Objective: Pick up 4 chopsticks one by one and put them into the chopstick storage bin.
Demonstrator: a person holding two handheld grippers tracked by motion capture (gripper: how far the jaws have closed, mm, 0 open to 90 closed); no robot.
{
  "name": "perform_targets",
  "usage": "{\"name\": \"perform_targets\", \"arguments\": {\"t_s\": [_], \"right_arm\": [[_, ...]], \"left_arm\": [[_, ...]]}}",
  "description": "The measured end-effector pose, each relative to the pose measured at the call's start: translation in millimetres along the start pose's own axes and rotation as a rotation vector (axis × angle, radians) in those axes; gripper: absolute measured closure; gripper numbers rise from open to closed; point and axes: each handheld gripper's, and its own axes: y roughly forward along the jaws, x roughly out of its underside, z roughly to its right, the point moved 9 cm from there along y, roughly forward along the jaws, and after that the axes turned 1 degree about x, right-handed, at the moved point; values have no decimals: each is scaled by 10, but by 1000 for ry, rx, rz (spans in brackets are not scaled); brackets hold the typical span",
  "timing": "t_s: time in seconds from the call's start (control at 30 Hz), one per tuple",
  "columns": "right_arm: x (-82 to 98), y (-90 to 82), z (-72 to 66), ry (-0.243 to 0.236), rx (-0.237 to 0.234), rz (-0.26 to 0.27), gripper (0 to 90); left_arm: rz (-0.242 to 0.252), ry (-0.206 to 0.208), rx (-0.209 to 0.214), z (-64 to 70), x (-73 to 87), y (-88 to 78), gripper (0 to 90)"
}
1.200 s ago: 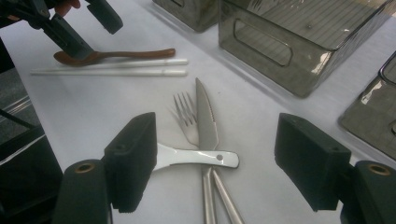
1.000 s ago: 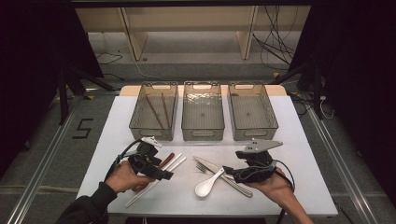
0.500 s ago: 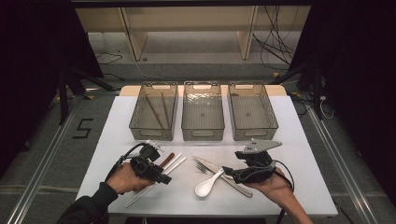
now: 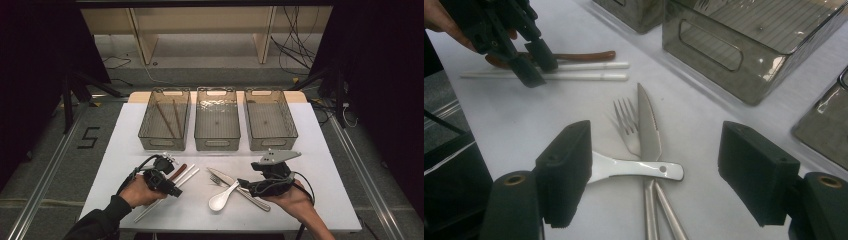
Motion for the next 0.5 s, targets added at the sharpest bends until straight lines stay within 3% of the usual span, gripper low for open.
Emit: {"name": "perform_targets", "arguments": {"t_s": [0.5], "right_arm": [[0,3,-4,-1,-3,-1,309]], "left_arm": [[-43,11,-32,-21,37,55,655]]}}
